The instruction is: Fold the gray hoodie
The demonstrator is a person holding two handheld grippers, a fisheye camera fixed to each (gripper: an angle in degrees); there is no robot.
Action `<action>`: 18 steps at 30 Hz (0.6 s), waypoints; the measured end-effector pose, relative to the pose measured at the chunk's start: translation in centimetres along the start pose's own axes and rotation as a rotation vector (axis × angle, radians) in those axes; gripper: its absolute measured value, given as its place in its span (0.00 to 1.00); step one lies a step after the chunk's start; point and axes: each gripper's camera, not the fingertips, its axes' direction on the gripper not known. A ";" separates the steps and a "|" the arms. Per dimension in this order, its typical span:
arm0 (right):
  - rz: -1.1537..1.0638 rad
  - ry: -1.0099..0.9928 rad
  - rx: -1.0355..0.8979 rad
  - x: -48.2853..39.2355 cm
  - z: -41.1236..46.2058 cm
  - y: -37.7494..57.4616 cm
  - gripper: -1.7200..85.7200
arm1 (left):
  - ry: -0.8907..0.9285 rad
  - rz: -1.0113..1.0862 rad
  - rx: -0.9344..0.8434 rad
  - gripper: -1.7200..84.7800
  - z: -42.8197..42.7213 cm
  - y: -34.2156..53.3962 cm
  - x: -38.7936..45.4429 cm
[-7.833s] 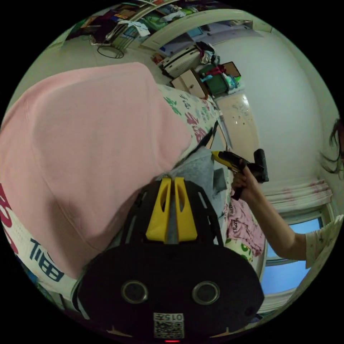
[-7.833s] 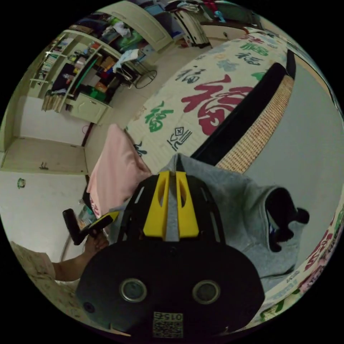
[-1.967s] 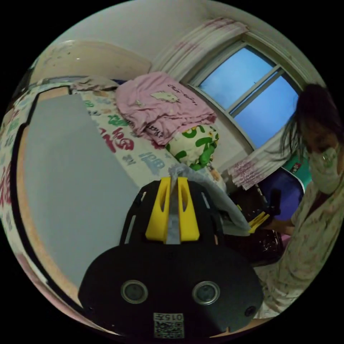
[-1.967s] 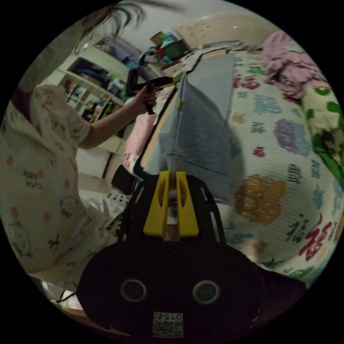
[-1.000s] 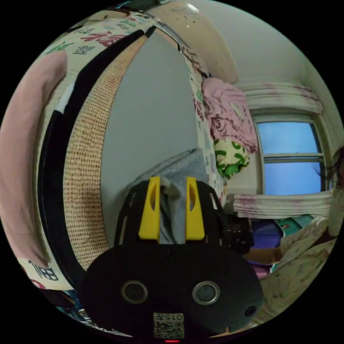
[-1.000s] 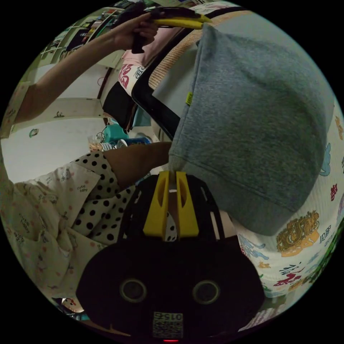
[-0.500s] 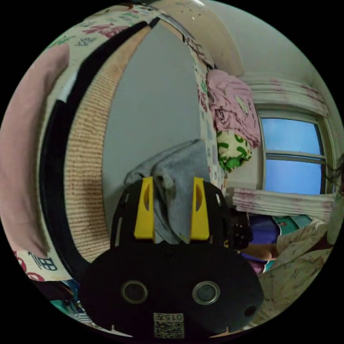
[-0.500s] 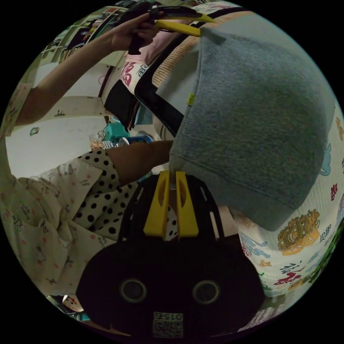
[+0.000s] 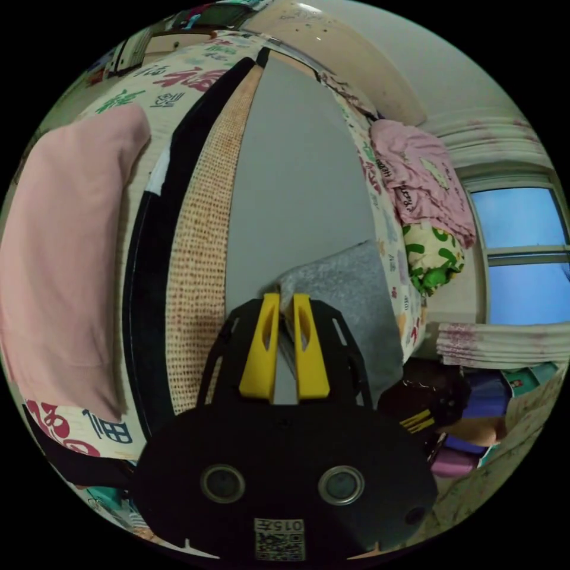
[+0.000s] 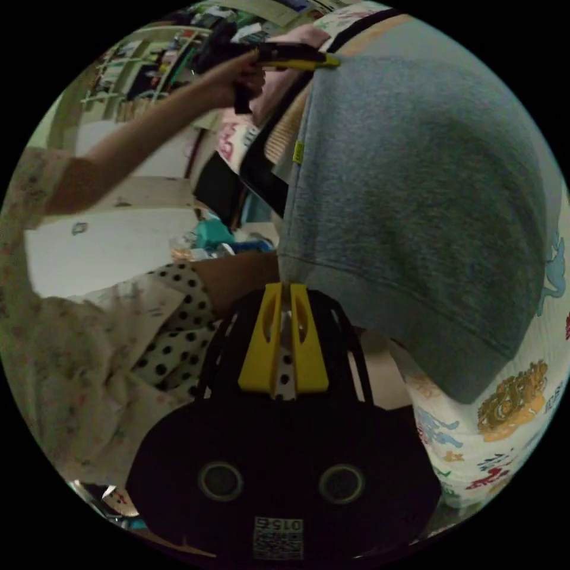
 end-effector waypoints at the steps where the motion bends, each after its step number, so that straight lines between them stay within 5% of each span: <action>1: 0.008 0.086 -0.037 1.6 1.5 0.0 0.03 | -0.011 0.001 -0.003 0.07 0.4 0.1 -0.2; 4: 0.080 0.173 -0.122 6.1 4.2 -0.1 0.03 | -0.051 0.008 -0.022 0.08 1.7 1.0 -1.3; 9: -0.032 0.011 -0.295 11.1 5.2 2.2 0.02 | -0.032 0.004 -0.018 0.10 0.9 2.7 -3.3; 13: 0.009 -0.032 -0.028 19.0 -3.9 5.4 0.06 | 0.003 -0.006 -0.027 0.13 -0.3 4.1 -4.9; 18: 0.243 0.295 0.379 32.9 -18.2 8.6 0.13 | 0.104 -0.021 -0.043 0.17 -1.1 7.5 -7.6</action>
